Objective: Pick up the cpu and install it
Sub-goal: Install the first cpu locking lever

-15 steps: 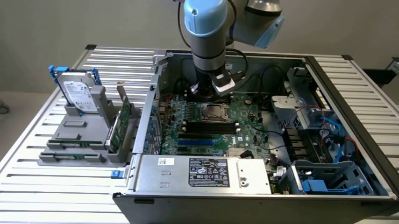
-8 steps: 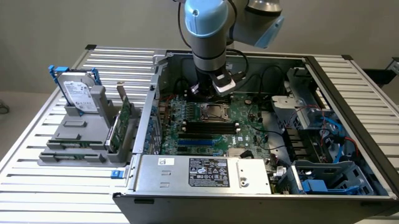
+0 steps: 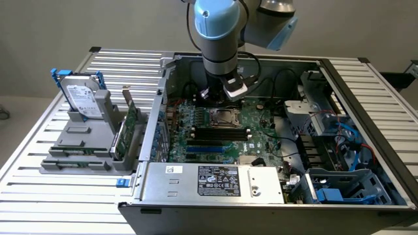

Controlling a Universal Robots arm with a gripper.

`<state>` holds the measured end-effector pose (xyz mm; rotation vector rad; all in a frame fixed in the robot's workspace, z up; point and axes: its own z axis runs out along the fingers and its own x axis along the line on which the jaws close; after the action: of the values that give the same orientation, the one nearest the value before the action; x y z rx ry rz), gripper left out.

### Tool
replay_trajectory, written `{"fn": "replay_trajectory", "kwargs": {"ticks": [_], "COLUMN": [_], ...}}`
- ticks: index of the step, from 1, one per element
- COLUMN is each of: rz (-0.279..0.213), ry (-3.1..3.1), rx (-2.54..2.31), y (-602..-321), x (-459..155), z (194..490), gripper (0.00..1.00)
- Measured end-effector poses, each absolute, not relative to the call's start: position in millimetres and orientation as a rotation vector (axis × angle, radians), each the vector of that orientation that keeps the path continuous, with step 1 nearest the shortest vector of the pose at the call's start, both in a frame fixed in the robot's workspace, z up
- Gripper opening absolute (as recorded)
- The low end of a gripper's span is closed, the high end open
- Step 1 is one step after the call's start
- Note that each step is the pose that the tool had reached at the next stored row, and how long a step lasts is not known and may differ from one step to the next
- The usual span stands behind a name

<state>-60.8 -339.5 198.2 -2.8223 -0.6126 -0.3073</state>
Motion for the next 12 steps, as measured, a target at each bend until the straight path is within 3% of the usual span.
{"fn": "replay_trajectory", "kwargs": {"ticks": [12], "rz": [-0.307], "ry": [-0.613], "rx": [-2.823], "y": [-339.5], "x": [-58.5], "z": [196.9], "gripper": [0.11]}}
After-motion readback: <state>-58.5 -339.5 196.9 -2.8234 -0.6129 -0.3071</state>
